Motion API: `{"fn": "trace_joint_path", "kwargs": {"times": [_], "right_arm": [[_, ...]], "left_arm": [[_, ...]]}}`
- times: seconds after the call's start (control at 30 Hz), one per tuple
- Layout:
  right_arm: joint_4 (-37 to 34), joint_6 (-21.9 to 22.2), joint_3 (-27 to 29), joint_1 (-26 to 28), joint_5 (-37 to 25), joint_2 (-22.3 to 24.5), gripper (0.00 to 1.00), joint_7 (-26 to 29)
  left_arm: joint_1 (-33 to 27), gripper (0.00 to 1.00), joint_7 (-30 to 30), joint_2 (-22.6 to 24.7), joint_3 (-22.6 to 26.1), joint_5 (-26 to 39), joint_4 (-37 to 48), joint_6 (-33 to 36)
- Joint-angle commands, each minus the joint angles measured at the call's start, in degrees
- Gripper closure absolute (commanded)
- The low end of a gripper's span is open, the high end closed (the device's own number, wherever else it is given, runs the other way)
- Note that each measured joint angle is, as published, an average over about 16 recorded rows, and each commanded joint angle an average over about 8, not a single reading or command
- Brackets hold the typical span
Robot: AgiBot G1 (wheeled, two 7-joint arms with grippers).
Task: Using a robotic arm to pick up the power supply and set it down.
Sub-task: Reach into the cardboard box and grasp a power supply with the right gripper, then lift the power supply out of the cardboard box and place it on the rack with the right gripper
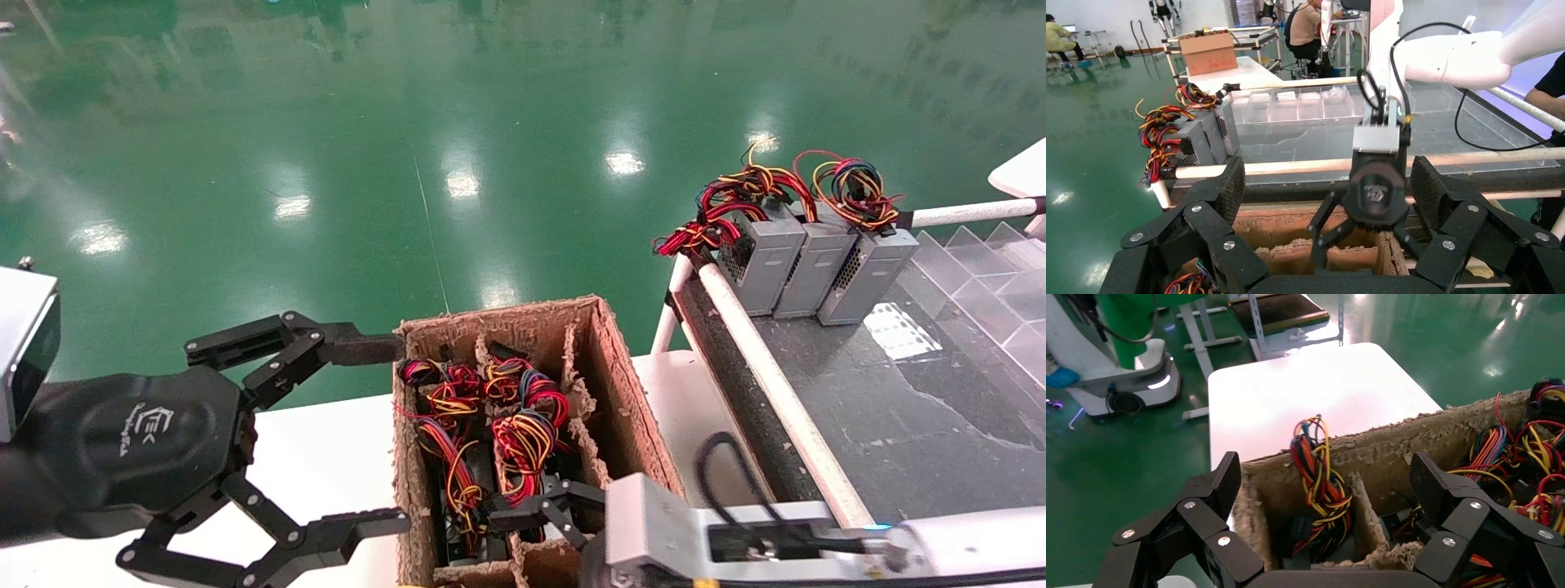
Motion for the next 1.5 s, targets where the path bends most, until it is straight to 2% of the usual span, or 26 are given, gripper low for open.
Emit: {"fn": "trace_joint_path", "kwargs": {"times": [0.03, 0.27, 0.7, 1.5], "right_arm": [[0.1, 1.38, -0.46, -0.37, -1.03, -1.25, 1.0, -0.2], [0.23, 5.01, -1.44, -1.16, -4.11, -4.36, 1.0, -2.04], [0.32, 7.55, -2.57, -2.47, -6.96, -6.82, 1.0, -4.48], [0.42, 6.5, -2.28, -4.06, -5.07, -6.08, 1.0, -4.41]], "left_arm": [[0.0, 0.0, 0.0, 0.0, 0.01, -0.01, 0.0, 0.0], [-0.01, 0.0, 0.02, -0.01, 0.03, -0.02, 0.0, -0.01], [-0.02, 0.0, 0.04, -0.03, 0.08, -0.06, 0.0, -0.04], [-0.04, 0.0, 0.08, -0.07, 0.17, -0.12, 0.0, -0.07]]}}
